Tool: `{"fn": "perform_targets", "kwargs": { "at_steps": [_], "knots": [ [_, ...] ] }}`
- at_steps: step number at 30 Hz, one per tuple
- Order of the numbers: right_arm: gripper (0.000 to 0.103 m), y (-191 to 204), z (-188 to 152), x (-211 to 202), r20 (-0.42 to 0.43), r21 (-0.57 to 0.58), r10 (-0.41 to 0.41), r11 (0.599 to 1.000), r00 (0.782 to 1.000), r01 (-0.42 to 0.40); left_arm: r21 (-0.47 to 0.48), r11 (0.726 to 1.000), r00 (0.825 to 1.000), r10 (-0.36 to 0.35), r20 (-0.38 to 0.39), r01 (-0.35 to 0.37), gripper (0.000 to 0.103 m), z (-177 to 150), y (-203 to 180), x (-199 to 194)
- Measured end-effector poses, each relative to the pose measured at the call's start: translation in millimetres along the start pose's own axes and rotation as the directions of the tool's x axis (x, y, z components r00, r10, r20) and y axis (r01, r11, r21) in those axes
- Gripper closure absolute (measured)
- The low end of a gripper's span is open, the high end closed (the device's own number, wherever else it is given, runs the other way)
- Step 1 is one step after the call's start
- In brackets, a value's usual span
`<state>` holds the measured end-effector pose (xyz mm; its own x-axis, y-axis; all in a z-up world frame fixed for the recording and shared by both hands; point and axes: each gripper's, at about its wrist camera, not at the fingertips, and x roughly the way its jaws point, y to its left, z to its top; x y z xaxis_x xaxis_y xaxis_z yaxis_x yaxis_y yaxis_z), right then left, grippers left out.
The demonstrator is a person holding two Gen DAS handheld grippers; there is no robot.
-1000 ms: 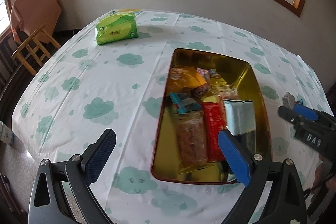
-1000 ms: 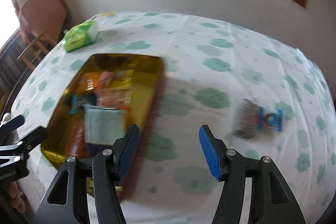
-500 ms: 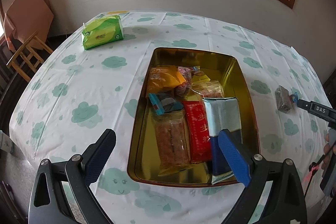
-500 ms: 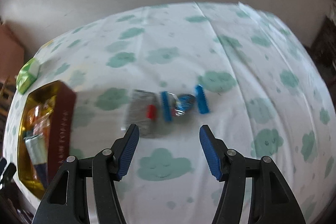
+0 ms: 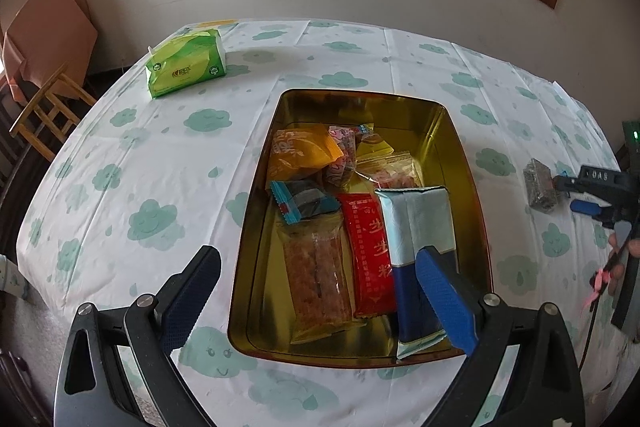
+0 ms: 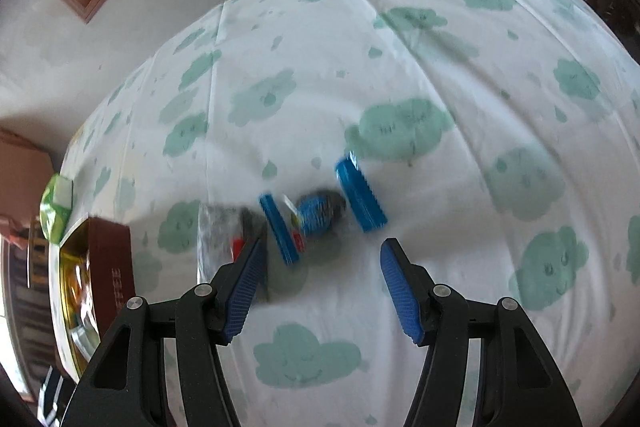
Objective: Organize snacks
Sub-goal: 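Move the right tool to the small blue-wrapped round candy and grasp it, then grasp the clear bag of dark snacks with the left gripper while the right holds its candy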
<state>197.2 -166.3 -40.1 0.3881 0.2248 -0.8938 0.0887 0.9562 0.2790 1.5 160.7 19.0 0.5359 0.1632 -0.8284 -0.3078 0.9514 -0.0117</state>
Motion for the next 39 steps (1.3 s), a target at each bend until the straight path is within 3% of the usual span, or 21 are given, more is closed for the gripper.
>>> {"fn": "perform_targets", "kwargs": {
  "at_steps": [6, 12, 15, 21, 24, 39],
  "knots": [
    [0.041, 9.3, 22.4, 12.9, 0.001, -0.008, -0.016, 1.0, 1.0, 0.016, 0.009, 1.0, 1.0, -0.002, -0.015, 0.002, 0.006, 4.1, -5.9, 8.8],
    [0.043, 22.2, 25.1, 19.5, 0.041, -0.115, -0.08, 0.99, 0.996, 0.085, 0.032, 0.999, 1.0, -0.009, -0.021, 0.01, 0.006, 9.1, -18.6, 11.9],
    [0.046, 24.3, 17.1, 18.3, 0.076, -0.181, -0.099, 0.977, 0.992, 0.111, 0.05, 0.999, 1.0, -0.015, -0.017, 0.016, 0.006, 12.8, -29.0, 11.8],
    [0.063, 23.1, 4.3, 15.2, 0.143, -0.264, -0.134, 0.95, 0.981, 0.168, 0.104, 0.994, 0.999, -0.033, -0.004, 0.034, 0.006, 17.7, -58.5, 8.2],
    [0.069, 21.0, 2.4, 14.1, 0.163, -0.29, -0.133, 0.941, 0.978, 0.176, 0.129, 0.991, 0.999, -0.038, 0.003, 0.038, 0.006, 19.3, -73.9, 6.9],
    [0.07, -14.0, -18.1, -2.2, 0.236, -0.352, -0.074, 0.923, 0.969, 0.157, 0.206, 0.973, 0.995, -0.104, -0.008, 0.103, 0.006, 25.8, -153.6, 24.7]
  ]
}}
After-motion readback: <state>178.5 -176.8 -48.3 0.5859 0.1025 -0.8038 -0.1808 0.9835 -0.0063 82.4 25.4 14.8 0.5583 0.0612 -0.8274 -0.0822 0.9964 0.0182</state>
